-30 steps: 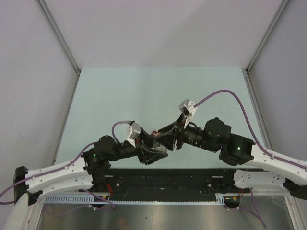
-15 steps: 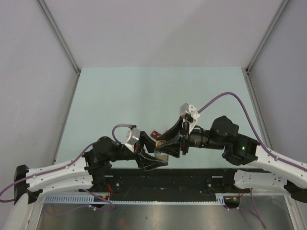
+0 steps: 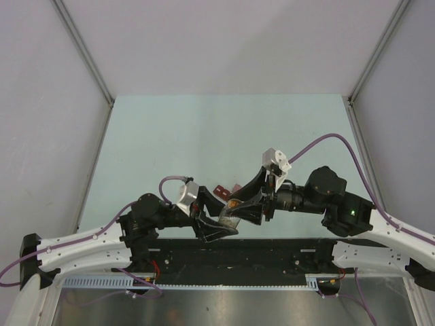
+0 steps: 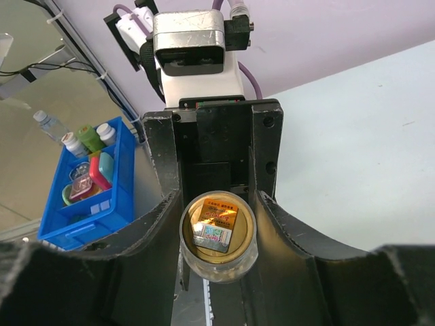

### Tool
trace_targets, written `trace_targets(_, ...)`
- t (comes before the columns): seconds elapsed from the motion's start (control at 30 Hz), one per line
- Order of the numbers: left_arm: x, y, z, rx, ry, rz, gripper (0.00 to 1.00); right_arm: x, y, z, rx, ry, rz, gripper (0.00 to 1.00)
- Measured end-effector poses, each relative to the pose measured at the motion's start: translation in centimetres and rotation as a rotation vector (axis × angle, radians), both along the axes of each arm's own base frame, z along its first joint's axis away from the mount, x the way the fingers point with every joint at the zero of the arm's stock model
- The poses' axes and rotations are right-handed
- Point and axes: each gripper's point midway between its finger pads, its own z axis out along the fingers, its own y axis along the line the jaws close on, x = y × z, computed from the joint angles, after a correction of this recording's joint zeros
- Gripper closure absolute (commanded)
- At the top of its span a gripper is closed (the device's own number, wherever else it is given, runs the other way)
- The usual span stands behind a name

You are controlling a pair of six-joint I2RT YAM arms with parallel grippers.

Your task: Sort the pills into containers

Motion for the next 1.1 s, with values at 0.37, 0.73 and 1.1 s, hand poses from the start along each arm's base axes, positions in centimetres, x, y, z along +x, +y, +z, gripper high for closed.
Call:
trace_targets(0.37, 0.4, -0.3, -0.6, 0.021, 0.012, 0.015, 0.99, 2.0, -0.2, 1.3, 0.06, 0.052, -0.123, 0.09)
trace_targets(0.73, 4.3, 0.1, -1.8, 0.061, 0.077, 0.24, 0.99, 8.4, -2.3, 0.0, 0.084, 0.262, -0.54, 0.25)
trace_targets(1.1, 8.4, 1.7, -6.1, 0.226, 0.144, 0.494, 1.0, 9.8, -2.1, -3.3, -0.033, 0.376, -0.745, 0.29)
